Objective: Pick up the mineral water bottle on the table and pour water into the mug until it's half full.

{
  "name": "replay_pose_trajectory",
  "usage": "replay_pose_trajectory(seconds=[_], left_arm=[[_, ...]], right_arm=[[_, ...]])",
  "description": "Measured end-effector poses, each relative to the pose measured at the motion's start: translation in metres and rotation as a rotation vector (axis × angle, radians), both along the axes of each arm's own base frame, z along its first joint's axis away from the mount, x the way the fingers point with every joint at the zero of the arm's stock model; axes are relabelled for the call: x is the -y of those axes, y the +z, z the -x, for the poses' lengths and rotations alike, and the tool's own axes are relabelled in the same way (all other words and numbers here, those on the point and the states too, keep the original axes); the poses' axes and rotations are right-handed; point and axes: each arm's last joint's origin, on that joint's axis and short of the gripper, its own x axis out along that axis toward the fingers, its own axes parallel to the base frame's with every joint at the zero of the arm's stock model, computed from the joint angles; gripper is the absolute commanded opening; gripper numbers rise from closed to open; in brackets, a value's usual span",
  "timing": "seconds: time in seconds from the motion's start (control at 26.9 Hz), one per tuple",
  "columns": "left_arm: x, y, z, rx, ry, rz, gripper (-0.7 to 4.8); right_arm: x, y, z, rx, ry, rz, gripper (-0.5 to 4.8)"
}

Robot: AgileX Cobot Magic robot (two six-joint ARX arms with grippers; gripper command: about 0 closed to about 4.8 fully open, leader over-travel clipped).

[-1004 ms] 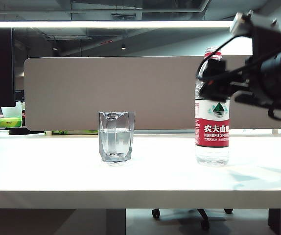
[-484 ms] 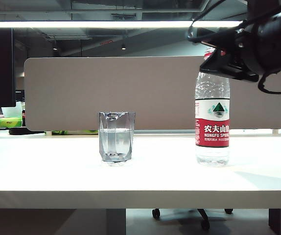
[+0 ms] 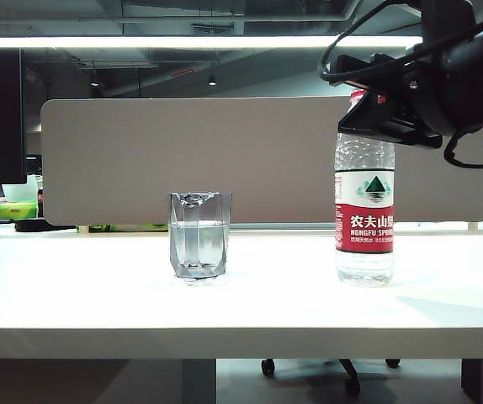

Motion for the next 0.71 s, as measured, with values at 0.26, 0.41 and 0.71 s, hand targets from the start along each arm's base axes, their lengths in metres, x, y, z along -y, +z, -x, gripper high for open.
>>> replay_pose_trajectory(seconds=[0.26,0.41,0.71], left_arm=[[0.0,0.0,0.0,0.0,0.0,0.0,0.19],[0.0,0.0,0.0,0.001,-0.001,0.0,0.19],[0.0,0.0,0.0,0.001,-0.001,0.0,0.19]], right_arm=[[0.028,0.028,0.015,0.045,-0.15,0.068,-0.06],[0.064,0.041,0.024,0.042,-0.301,0.077,-0.06],[0.112,0.059,0.051,0.102,-0.559,0.051,-0.06]])
